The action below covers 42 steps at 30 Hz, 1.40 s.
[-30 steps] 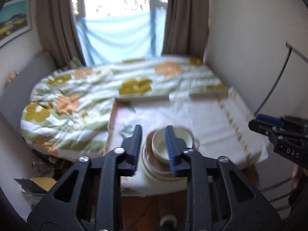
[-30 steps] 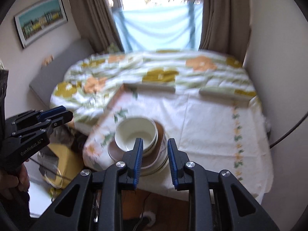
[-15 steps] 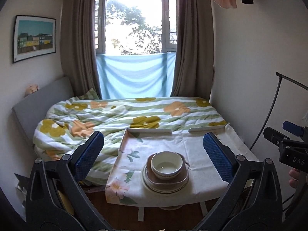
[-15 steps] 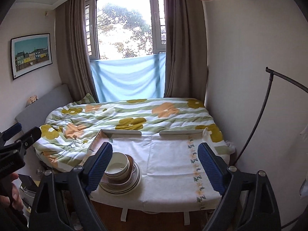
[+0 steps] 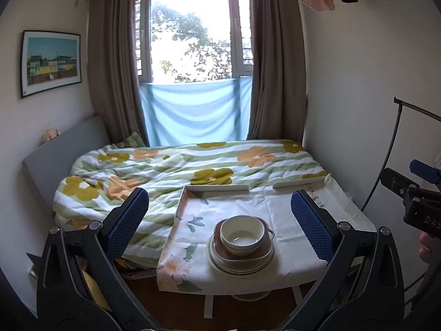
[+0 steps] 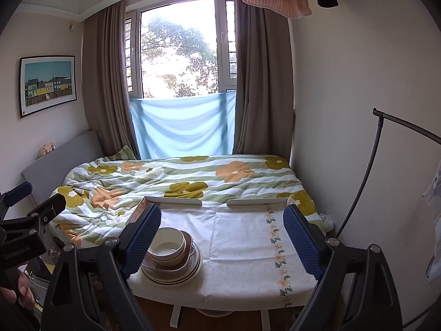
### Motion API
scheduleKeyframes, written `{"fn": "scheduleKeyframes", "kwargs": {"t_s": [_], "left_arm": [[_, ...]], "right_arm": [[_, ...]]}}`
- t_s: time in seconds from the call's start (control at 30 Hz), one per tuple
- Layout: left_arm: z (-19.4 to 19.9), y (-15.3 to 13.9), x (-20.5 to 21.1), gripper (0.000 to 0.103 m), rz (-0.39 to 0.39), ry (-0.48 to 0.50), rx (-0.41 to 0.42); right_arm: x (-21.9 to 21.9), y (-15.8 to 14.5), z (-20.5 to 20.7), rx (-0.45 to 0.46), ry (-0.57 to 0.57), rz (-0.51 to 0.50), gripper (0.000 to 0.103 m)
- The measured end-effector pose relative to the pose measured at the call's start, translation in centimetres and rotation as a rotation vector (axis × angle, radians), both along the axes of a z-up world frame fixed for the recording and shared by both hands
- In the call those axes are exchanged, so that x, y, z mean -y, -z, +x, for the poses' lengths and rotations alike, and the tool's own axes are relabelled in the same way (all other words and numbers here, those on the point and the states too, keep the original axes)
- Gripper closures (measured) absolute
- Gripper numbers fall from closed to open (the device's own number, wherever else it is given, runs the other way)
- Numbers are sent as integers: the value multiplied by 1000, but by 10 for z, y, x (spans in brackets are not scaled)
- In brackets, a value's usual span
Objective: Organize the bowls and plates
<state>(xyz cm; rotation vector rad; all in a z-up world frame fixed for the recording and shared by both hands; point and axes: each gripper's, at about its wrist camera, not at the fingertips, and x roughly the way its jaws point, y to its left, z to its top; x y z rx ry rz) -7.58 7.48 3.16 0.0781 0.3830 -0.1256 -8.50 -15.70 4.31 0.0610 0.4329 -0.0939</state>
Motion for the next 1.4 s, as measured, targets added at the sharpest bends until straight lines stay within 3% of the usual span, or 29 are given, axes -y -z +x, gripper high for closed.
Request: {"fn": "scheduleKeyframes", "kwargs": {"t_s": [1.4], "left_arm": [[3,3,1,0,6,-25,12]], "right_arm": [[-2,-5,7,7,-15,-11,15]]}}
